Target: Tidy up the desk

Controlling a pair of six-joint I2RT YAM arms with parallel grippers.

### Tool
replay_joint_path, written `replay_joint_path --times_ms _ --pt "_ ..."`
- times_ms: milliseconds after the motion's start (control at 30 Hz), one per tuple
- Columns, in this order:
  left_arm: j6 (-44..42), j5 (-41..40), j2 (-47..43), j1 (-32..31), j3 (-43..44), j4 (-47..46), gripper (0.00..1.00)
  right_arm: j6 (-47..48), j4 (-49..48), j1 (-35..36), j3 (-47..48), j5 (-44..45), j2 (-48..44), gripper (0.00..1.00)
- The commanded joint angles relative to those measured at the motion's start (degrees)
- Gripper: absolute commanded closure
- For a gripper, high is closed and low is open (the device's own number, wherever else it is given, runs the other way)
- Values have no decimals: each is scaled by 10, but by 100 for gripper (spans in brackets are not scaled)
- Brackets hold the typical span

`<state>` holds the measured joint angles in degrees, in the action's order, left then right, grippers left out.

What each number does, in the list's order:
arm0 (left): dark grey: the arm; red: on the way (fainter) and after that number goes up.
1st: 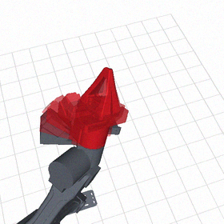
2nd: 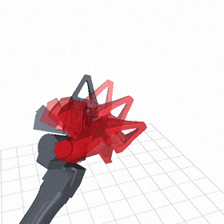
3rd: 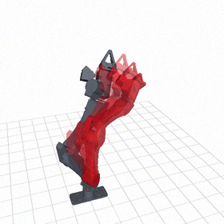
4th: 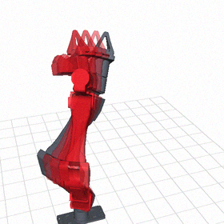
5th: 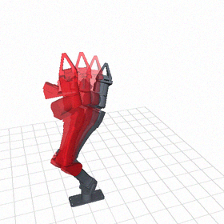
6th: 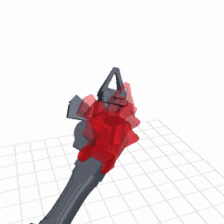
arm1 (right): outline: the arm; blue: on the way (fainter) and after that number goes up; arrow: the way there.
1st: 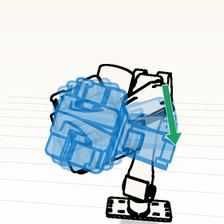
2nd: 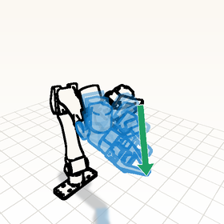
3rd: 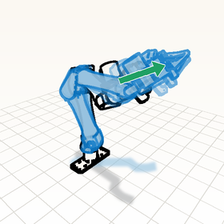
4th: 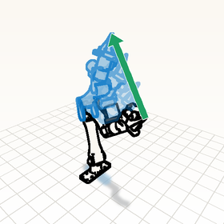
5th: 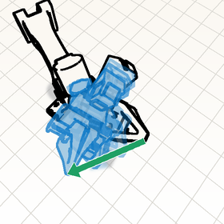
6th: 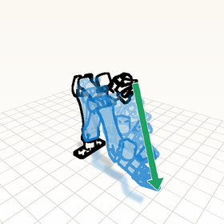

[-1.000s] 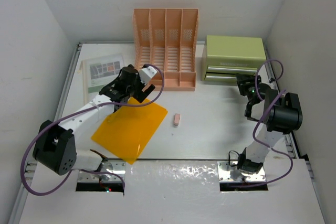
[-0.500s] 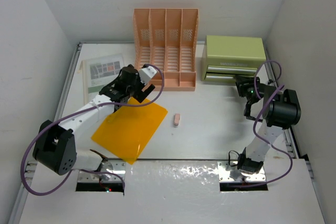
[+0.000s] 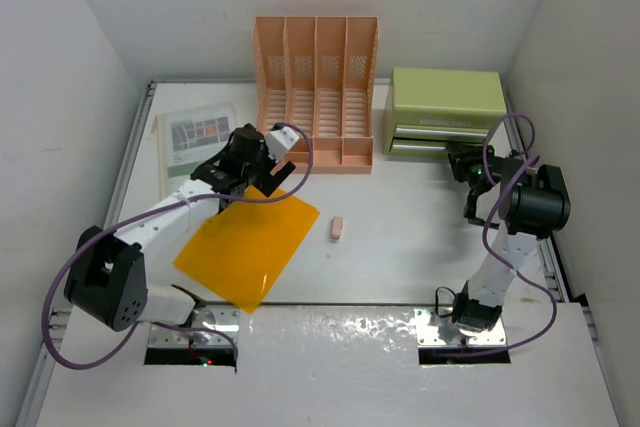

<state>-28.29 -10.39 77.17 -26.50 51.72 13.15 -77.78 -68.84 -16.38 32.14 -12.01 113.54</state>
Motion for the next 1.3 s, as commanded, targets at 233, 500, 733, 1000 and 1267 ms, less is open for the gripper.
replay_joint_path --times_ms 233,500,733,1000,1267 --pt "-3 -5 -3 6 13 -10 1 -8 -60 -1 20 6 7 59" --pt "-4 -5 -3 6 14 -8 0 -25 -88 -1 20 5 20 70" --pt "-3 -6 -3 6 14 -7 0 -20 -87 -1 13 12 20 75" --pt "-4 -8 -3 6 14 -7 0 -25 -96 -2 6 10 34 88" --pt "-4 -5 -2 6 14 -7 0 -24 -93 -2 -19 15 24 100"
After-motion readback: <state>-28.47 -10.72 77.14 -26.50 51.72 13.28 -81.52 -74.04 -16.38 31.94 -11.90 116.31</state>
